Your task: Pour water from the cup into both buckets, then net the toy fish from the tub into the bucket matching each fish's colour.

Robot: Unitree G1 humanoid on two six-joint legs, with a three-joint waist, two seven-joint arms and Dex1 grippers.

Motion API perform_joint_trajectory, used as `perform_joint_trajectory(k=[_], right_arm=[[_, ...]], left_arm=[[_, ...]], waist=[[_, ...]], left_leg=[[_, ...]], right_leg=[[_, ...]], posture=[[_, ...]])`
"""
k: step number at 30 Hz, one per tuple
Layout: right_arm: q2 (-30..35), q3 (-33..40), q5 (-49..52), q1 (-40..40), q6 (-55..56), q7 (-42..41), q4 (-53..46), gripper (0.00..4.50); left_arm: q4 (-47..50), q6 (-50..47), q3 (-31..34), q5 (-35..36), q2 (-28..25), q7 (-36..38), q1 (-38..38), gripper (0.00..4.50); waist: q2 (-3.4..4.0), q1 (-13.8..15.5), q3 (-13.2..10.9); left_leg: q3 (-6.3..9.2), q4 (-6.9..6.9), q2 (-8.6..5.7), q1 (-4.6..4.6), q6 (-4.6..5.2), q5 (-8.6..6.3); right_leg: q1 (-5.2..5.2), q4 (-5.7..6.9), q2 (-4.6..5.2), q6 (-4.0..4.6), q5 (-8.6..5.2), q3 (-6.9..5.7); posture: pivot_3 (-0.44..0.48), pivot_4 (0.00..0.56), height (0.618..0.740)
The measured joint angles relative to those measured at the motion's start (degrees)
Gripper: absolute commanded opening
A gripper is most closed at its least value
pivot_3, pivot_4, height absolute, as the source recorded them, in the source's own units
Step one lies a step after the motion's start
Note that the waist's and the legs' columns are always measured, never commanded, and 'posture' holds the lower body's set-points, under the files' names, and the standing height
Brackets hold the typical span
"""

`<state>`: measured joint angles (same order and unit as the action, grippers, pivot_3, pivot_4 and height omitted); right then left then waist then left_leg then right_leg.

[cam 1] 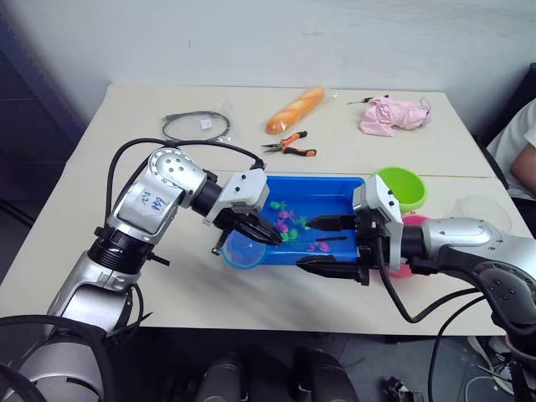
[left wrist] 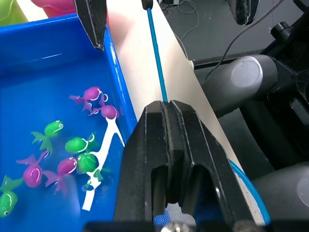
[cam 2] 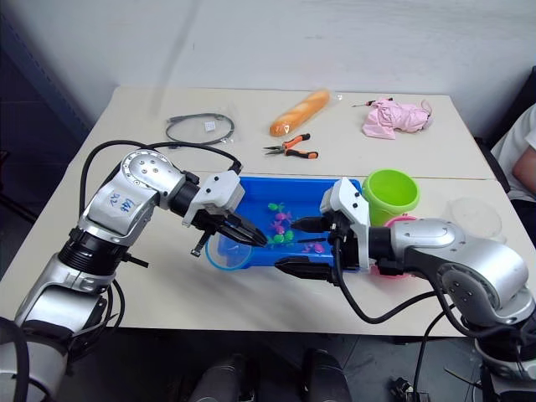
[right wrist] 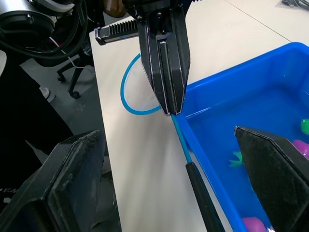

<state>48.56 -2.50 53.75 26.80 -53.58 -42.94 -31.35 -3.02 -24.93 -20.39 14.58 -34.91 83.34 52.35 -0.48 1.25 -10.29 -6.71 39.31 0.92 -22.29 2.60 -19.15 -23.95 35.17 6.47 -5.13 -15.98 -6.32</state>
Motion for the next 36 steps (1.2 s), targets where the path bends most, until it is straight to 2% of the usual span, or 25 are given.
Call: perform_joint_trajectory(k=[6, 9, 16, 21, 25, 31, 32, 33, 36], right_arm=[[0.02, -1.88, -4.6, 1.3, 1.76, -3.09, 0.28, 4.5], [0.01, -2.52, -6.86, 1.38, 3.42, -5.1, 0.68, 3.62], [0.02, -3.59, -11.09, -0.02, 7.49, -9.03, 1.72, 0.14], [0.02, -3.67, -13.67, -1.38, 10.51, -11.04, 2.47, 0.03], [-1.02, -3.63, -15.07, -1.53, 13.22, -12.08, 2.64, 0.0], [-1.01, -3.42, -15.27, -2.66, 14.23, -13.99, 2.27, 0.0], [-0.82, -3.01, -15.23, -2.86, 14.28, -14.31, 2.24, 0.0], [-0.45, -2.34, -15.21, -3.03, 14.4, -14.64, 2.23, 0.0], [4.11, 3.09, -15.37, -4.96, 15.21, -16.58, 2.67, 0.0]], left_arm=[[0.63, -0.37, 0.01, 0.12, -0.22, 0.57, -0.19, 0.06], [0.63, -0.51, 0.01, 0.11, -0.26, 0.59, -0.19, 0.0], [1.14, -0.74, 0.03, 0.36, -0.25, 0.57, -0.53, 0.0], [2.08, -0.7, 0.05, 0.87, -0.22, 0.7, -1.15, 0.0], [2.25, 0.52, 0.9, 2.29, 0.4, 1.35, -1.66, 1.37], [-0.01, 7.96, 9.2, 7.24, 6.13, -1.0, -1.78, 4.24], [-1.06, 9.93, 11.63, 8.85, 7.24, -1.24, -1.78, 4.48], [-1.69, 11.47, 13.23, 9.9, 7.5, -1.35, -1.72, 4.48], [-4.5, 14.7, 17.8, 10.26, 3.12, -1.2, -2.43, 4.48]], waist=[[0.0, -0.02, 0.0], [0.0, 0.12, 0.0], [0.0, 0.08, 0.0], [0.0, 0.06, 0.0], [0.0, 0.04, 0.0], [0.0, 0.06, 0.0], [0.0, 0.04, 0.0], [0.0, 0.04, 0.0], [0.01, -0.26, 0.0]], left_leg=[[0.0, 0.0, -0.02, 0.0, 0.01, 0.0], [0.0, 0.02, -0.05, 0.0, 0.03, 0.02], [0.0, 0.02, -0.06, 0.0, 0.04, 0.02], [-0.01, 0.1, -0.06, 0.0, 0.05, 0.02], [-0.01, 0.2, -0.05, -0.01, 0.04, 0.02], [0.07, 0.45, -0.05, -0.05, 0.08, 0.0], [0.07, 0.48, -0.05, -0.05, 0.08, 0.0], [0.08, 0.52, -0.03, -0.05, 0.08, 0.0], [0.06, 0.51, -0.01, 0.0, 0.07, 0.0]], right_leg=[[0.0, 0.01, -0.01, 0.0, 0.0, 0.0], [0.0, 0.02, 0.0, -0.02, 0.01, -0.01], [0.0, 0.03, -0.01, -0.04, 0.02, -0.01], [0.0, 0.1, 0.0, -0.04, 0.02, 0.0], [0.0, 0.19, 0.0, -0.04, 0.02, 0.0], [0.05, 0.3, 0.07, -0.05, 0.03, -0.03], [0.04, 0.35, 0.07, -0.05, 0.03, -0.03], [0.05, 0.36, 0.08, -0.05, 0.03, -0.03], [0.05, 0.37, 0.08, -0.04, 0.03, -0.02]], posture=[[0.0, 0.15, 0.74], [0.0, 0.15, 0.74], [0.0, 0.15, 0.74], [0.0, 0.15, 0.74], [0.0, 0.15, 0.74], [0.0, 0.15, 0.74], [0.0, 0.15, 0.74], [0.0, 0.15, 0.74], [0.0, 0.15, 0.74]])
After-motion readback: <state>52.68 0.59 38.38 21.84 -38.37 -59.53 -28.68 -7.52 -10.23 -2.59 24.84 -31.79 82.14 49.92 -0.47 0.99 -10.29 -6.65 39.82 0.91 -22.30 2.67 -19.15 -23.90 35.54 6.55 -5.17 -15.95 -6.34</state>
